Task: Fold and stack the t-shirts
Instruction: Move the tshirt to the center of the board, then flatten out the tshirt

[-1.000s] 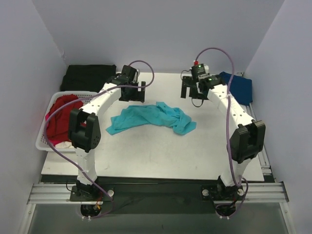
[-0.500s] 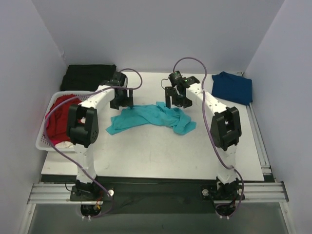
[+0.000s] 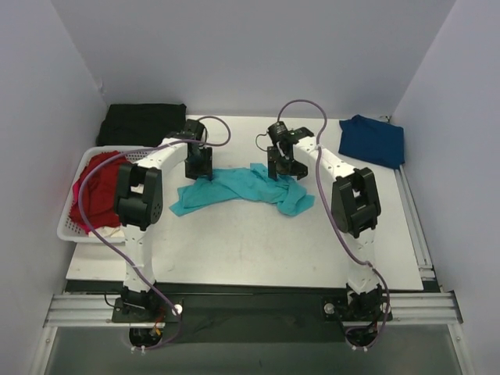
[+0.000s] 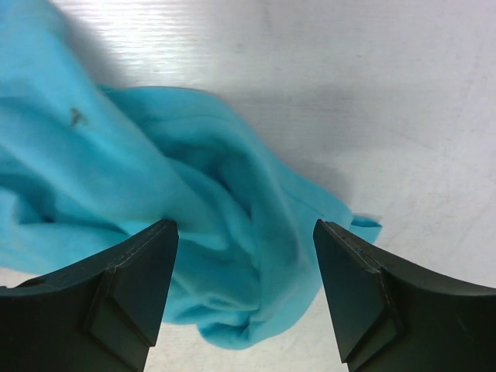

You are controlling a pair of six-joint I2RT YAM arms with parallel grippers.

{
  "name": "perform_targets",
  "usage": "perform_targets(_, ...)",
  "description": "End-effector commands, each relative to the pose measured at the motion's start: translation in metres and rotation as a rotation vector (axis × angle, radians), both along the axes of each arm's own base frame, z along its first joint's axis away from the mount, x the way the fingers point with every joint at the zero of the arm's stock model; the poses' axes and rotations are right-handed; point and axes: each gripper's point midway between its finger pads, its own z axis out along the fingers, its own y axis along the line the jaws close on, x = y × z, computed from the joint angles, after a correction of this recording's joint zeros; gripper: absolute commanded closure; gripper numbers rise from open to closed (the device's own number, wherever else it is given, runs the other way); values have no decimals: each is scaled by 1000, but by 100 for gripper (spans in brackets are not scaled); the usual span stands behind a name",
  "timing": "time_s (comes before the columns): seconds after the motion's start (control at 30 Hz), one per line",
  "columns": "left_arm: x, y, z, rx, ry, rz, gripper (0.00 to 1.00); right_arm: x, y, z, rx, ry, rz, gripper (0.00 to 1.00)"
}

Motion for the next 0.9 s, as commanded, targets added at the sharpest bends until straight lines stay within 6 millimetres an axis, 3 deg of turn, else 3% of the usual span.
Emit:
perform_targets(0.0, 17, -4, 40, -50, -100, 4, 43, -9, -35, 12, -50, 5, -102, 28)
perform_targets(0.2, 18, -1, 64, -38, -146, -3, 33, -13, -44, 4, -62, 23, -130, 29)
perform_targets(0.33, 19, -1, 76, -45, -169, -6, 32, -12, -43, 1, -59, 28, -138, 29)
perform_targets(0.5, 17, -4, 73, -58, -159, -17, 51, -13, -44, -2, -59, 37, -147, 29)
perform_targets(0.67, 10, 1, 59, -34, -126, -10, 46, -15, -46, -6, -51, 51, -158, 30)
perform_targets(0.87, 8, 14, 59, 20, -147, 27, 33, -17, -47, -8, -47, 58, -165, 30)
